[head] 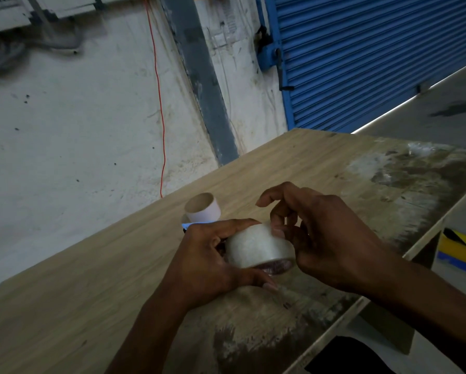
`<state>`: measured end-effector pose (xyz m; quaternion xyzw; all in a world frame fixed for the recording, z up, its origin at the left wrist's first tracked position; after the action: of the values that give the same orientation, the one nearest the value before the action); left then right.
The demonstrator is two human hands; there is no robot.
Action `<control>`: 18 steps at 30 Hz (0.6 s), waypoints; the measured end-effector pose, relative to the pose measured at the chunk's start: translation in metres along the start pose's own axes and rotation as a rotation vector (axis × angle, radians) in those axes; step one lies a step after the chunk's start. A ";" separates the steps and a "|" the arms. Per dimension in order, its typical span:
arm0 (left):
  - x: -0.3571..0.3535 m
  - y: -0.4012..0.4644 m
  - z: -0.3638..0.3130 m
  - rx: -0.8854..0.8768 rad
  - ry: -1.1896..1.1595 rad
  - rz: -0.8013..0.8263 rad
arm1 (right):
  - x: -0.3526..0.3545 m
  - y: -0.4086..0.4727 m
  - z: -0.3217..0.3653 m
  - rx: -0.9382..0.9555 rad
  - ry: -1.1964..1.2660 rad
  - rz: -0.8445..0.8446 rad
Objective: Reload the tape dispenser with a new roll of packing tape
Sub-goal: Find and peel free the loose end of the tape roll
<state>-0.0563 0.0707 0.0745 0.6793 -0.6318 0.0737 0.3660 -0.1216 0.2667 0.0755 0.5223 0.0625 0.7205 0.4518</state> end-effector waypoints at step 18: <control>-0.007 0.002 0.012 0.051 0.010 0.011 | -0.017 -0.013 0.008 0.010 -0.307 -0.019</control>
<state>-0.0638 0.0696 0.0623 0.6847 -0.6315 0.0952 0.3513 -0.1066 0.2592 0.0595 0.6280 0.0013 0.6275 0.4602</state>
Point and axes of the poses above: each hand's wrist, its own y-axis towards the middle knuckle, its own x-axis out of the back of the hand, z = x × y, the point moved 2 cm from there along y, towards the middle knuckle, and after that the axes turned 9 degrees about -y, right-handed, at the moved point
